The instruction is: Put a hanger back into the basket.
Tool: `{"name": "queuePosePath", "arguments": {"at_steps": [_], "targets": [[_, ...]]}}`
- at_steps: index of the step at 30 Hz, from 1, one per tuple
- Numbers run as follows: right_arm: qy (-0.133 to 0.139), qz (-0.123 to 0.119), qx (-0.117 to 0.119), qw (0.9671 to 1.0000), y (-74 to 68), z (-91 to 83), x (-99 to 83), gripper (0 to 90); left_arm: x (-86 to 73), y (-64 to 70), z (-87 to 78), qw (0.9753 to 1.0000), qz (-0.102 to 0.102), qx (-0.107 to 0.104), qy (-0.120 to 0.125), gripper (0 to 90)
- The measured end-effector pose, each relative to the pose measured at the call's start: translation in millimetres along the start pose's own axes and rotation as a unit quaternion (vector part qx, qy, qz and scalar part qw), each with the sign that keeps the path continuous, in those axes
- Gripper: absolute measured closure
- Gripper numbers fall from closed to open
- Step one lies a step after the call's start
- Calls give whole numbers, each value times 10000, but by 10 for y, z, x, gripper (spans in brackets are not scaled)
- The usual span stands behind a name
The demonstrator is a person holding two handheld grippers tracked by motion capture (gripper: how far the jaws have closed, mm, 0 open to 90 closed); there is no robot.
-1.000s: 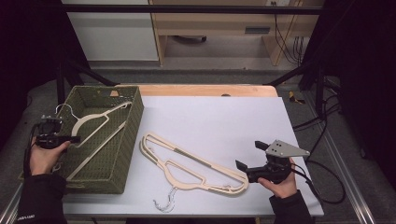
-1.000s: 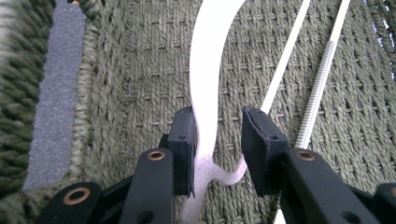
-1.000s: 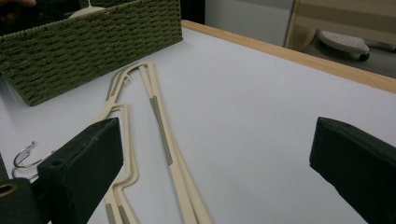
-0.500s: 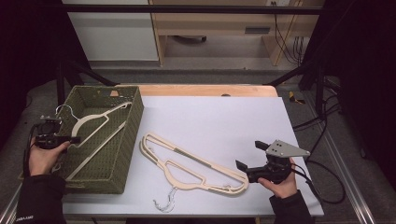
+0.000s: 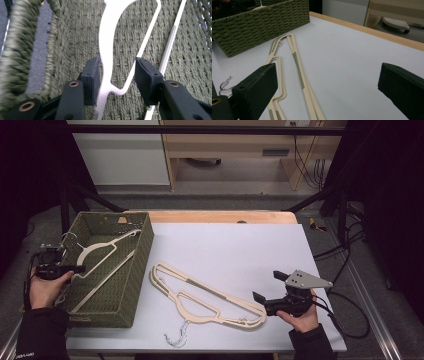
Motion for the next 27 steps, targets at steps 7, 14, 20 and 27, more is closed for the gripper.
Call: {"name": "queuePosePath", "arguments": {"at_steps": [7, 14, 20, 27], "targets": [[25, 14, -11, 10000, 5, -12, 10, 32, 120, 122, -156, 9984, 188, -91, 520, 473], [30, -1, 10, 10000, -14, -12, 15, 32, 346, 580, -414, 9863, 811, -477, 1353, 341], [44, -13, 37, 10000, -39, -10, 22, 32, 398, 1126, -549, 9689, 1423, -971, 1779, 253], [49, -43, 73, 10000, -70, -2, 26, 32, 348, 1677, -709, 9486, 1889, -1392, 2124, 154]]}}
Point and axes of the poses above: each handheld gripper's, and its own axes: z roughly forward along the jaws, x roughly out of its top, y roughly to its right, the point moved 8 cm from there along z, roughly forward along the jaws, and after that the axes turned 13 degrees about -x, right-handed, at the moved point
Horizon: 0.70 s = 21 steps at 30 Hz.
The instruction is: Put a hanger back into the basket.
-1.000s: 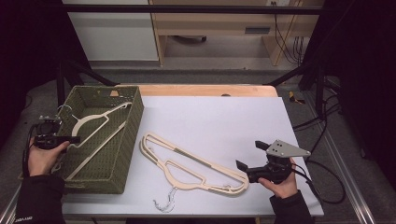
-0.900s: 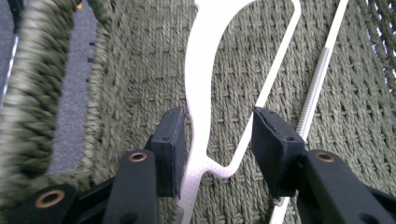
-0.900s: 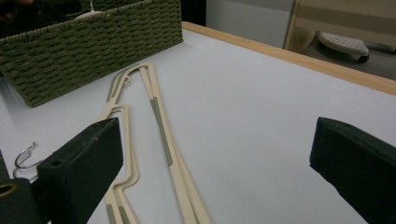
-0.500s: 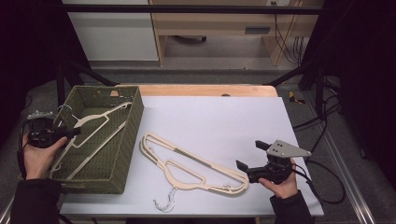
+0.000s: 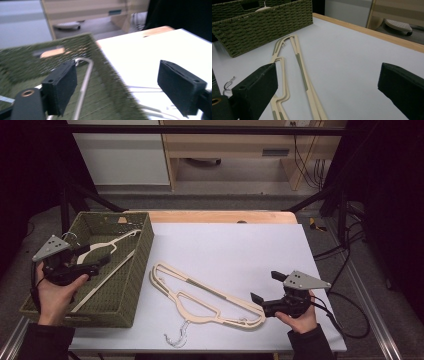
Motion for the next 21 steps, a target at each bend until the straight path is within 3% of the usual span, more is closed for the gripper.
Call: {"name": "queuePosePath", "arguments": {"at_steps": [6, 12, 16, 21], "targets": [[11, -2, 46, 10000, -36, 15, 7, 33, 3, 432, 37, 9990, 334, -260, 172, 123], [18, -2, 114, 9999, -74, 37, 8, 35, -82, 825, 151, 9972, 420, -588, 201, 117], [-2, -34, 163, 9999, -116, 65, -4, 35, -209, 1064, 266, 9952, 571, -798, 7, 118], [-18, -54, 231, 9997, -169, 93, -21, 35, -353, 1317, 390, 9928, 580, -1048, -95, 123]]}}
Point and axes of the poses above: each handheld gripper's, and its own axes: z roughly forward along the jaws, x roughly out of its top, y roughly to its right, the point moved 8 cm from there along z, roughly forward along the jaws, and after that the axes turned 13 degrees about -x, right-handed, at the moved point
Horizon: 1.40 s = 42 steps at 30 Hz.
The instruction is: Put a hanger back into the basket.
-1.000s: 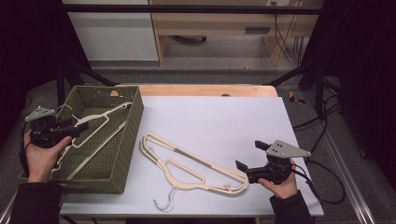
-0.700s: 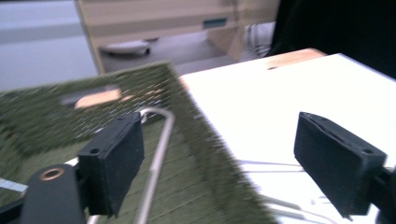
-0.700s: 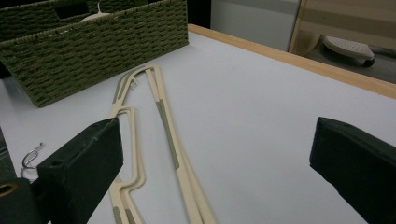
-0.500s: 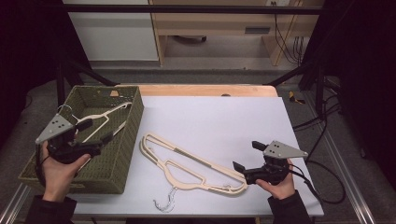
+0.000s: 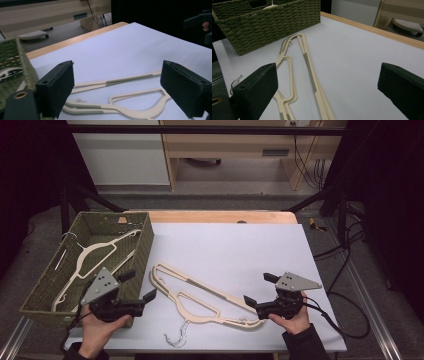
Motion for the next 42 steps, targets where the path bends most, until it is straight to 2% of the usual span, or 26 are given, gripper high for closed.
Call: {"name": "queuePosePath", "arguments": {"at_steps": [7, 13, 21, 27, 30, 32, 33, 34, 35, 37, 39, 42], "targets": [[-49, -63, 104, 9999, -94, 60, -25, 38, -187, 171, 240, 9995, 62, -107, -287, 135], [-151, -124, 164, 9997, -166, 125, -72, 38, -389, 276, 460, 9981, -9, -184, -591, 142], [-240, -217, 254, 9992, -264, 190, -114, 40, -505, 332, 532, 9970, -111, -171, -748, 156], [-333, -276, 322, 9985, -338, 248, -159, 41, -679, 391, 629, 9942, -184, -236, -1029, 180], [-358, -292, 349, 9983, -363, 256, -172, 41, -759, 434, 679, 9933, -435, -423, -983, 215], [-364, -313, 363, 9982, -373, 261, -176, 42, -843, 431, 722, 9909, -645, -520, -1061, 224], [-365, -336, 366, 9981, -376, 262, -179, 42, -892, 424, 749, 9895, -622, -474, -1212, 235], [-369, -341, 366, 9981, -381, 261, -182, 43, -928, 413, 770, 9892, -533, -366, -1317, 236], [-380, -347, 364, 9980, -385, 258, -184, 44, -938, 414, 777, 9894, -510, -323, -1319, 253], [-366, -341, 383, 9980, -393, 253, -182, 48, -951, 443, 786, 9889, -546, -389, -1328, 291], [-365, -341, 402, 9979, -402, 255, -186, 50, -974, 459, 790, 9883, -532, -357, -1385, 327], [-408, -355, 424, 9976, -421, 279, -208, 52, -1054, 481, 822, 9854, -631, -373, -1538, 406]]}}
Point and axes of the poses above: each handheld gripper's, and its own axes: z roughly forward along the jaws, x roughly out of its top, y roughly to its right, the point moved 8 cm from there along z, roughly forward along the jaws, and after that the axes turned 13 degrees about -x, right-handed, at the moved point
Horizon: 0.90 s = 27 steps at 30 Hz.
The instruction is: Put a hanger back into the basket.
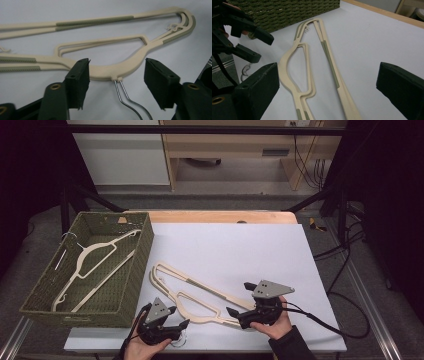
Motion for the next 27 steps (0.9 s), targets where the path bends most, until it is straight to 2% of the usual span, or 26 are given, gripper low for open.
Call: {"name": "queuePosePath", "arguments": {"at_steps": [3, 8, 14, 19, 24, 27], "targets": [[-53, -10, 38, 10000, -38, 32, -22, 52, -63, -5, 50, 9999, -71, 41, -132, 504], [-109, -54, 69, 9999, -69, 63, -44, 53, -150, -3, 123, 9992, -112, 106, -377, 599], [-122, -55, 79, 9999, -75, 71, -50, 53, -184, -38, 142, 9985, -258, 166, -443, 708], [-137, -69, 83, 9998, -79, 81, -57, 54, -220, -27, 191, 9979, -352, 152, -531, 760], [-135, -64, 93, 9998, -87, 86, -55, 54, -230, -37, 197, 9970, -354, 341, -601, 854], [-160, -77, 108, 9998, -109, 100, -61, 54, -226, -25, 206, 9966, -344, 424, -613, 863]]}}
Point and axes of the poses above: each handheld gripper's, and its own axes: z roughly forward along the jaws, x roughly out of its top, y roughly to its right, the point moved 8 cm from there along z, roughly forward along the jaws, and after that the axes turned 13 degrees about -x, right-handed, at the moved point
